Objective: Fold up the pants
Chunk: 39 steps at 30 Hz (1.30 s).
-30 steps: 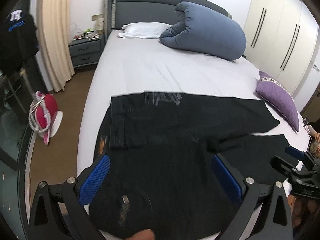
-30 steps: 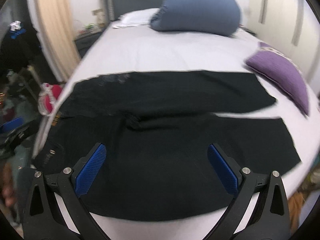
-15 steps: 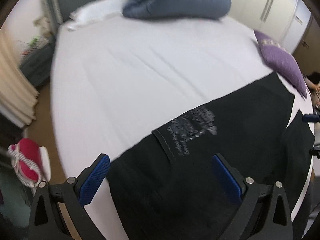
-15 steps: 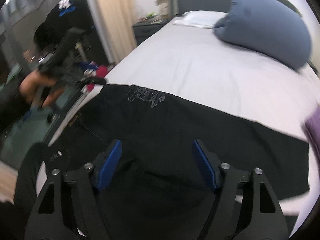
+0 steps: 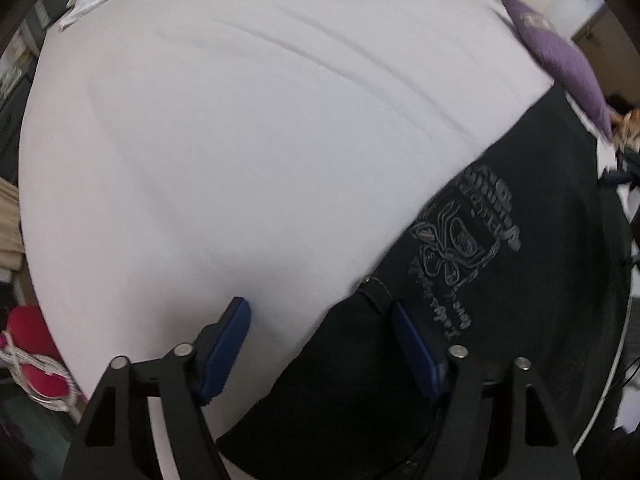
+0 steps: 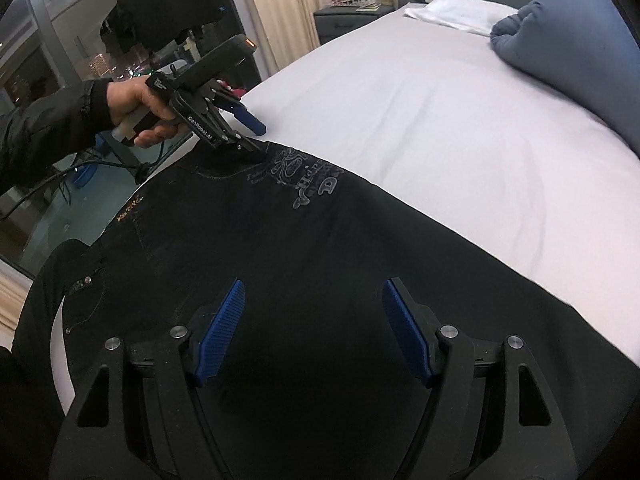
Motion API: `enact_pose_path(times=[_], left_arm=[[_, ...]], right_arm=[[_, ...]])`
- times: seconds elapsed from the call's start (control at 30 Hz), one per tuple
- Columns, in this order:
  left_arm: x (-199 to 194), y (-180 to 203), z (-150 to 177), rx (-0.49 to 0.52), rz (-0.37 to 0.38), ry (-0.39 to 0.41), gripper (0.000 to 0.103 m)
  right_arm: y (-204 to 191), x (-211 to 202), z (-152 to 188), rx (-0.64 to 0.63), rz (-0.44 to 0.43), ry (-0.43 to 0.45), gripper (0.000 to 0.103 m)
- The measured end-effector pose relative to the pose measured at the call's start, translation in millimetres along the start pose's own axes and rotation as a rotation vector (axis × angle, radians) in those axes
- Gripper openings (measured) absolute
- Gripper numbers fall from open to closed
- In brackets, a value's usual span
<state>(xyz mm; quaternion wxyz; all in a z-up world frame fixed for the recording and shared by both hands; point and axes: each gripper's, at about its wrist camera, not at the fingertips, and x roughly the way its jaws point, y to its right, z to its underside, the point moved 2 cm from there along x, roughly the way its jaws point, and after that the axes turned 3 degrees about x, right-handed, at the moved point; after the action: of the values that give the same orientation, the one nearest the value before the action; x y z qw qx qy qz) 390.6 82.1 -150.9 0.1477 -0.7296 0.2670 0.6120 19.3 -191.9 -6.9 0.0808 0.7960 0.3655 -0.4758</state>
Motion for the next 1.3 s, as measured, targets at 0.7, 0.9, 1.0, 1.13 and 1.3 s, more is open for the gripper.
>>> enact_pose_path(times=[0.7, 0.9, 1.0, 1.13, 1.3], left_arm=[[-82, 75, 82, 0.149, -0.248, 0.295, 0.004], [-78, 83, 81, 0.150, -0.260, 0.336, 0.004], [-80, 86, 75, 0.147, -0.256, 0.335, 0.004], [-78, 88, 73, 0.126, -0.245, 0.339, 0.004], [-78, 83, 71, 0.117, -0.243, 0.344, 0.004]], right_arm=[[8, 99, -107, -0.205, 0.050, -0.182, 0.059], [17, 129, -114, -0.203, 0.025, -0.279, 0.052], [21, 137, -114, -0.177, -0.002, -0.312, 0.031], [20, 136, -112, -0.132, -0.023, -0.304, 0.019], [18, 129, -110, -0.019, -0.020, -0.285, 0.009]])
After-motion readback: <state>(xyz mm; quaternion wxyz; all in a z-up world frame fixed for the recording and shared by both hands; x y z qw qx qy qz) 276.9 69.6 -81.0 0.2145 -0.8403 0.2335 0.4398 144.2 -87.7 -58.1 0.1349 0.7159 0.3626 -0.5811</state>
